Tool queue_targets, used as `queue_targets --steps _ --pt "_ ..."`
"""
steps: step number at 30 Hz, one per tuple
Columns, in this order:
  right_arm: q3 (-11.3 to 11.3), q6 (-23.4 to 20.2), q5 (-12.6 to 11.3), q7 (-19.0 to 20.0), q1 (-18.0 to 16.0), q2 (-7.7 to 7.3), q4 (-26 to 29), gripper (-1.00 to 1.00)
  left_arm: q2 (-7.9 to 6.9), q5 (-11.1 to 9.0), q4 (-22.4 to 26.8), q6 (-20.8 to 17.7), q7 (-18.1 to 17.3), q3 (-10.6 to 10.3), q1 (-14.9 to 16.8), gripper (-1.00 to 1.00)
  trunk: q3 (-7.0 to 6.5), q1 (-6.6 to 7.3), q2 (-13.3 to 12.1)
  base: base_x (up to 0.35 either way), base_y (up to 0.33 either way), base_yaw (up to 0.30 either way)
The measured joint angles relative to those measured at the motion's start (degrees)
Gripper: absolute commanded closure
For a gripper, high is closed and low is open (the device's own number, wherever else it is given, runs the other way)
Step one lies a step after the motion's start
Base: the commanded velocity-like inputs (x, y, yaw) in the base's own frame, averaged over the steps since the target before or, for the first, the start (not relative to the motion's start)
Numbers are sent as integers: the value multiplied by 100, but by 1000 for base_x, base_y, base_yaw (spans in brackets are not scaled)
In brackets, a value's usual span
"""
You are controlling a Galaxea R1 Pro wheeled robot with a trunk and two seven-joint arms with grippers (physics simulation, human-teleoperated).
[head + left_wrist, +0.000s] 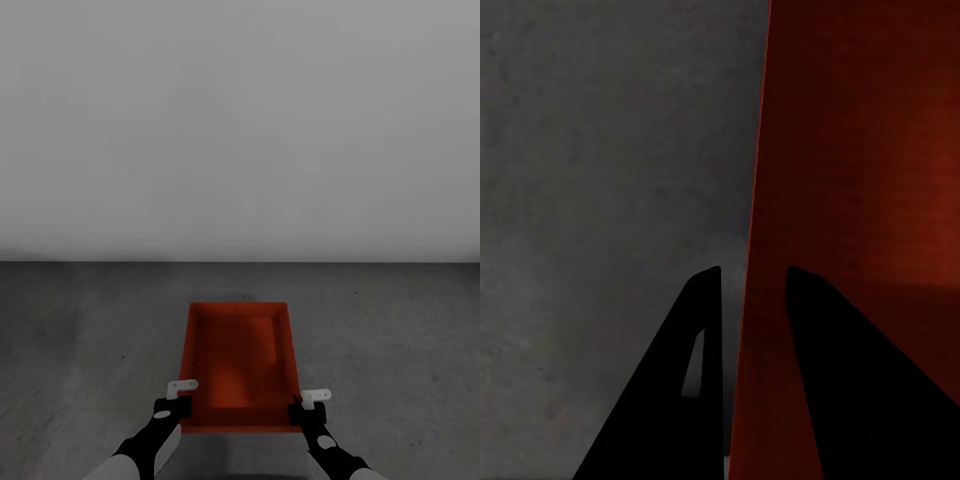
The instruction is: Move the two storage containers from the living room to the garage. In the garage, place one container on the floor and stack the other container on top of it (either order is fine).
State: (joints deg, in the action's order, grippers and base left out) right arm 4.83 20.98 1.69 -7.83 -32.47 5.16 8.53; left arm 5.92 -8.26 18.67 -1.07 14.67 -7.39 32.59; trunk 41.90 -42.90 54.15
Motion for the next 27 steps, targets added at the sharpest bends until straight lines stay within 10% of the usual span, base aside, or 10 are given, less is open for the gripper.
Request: queue_targets --steps 27 --pt "6 2 -6 1 0 -2 0 100 -2 1 1 -1 -5 -3 0 100 180 -220 403 0 0 0"
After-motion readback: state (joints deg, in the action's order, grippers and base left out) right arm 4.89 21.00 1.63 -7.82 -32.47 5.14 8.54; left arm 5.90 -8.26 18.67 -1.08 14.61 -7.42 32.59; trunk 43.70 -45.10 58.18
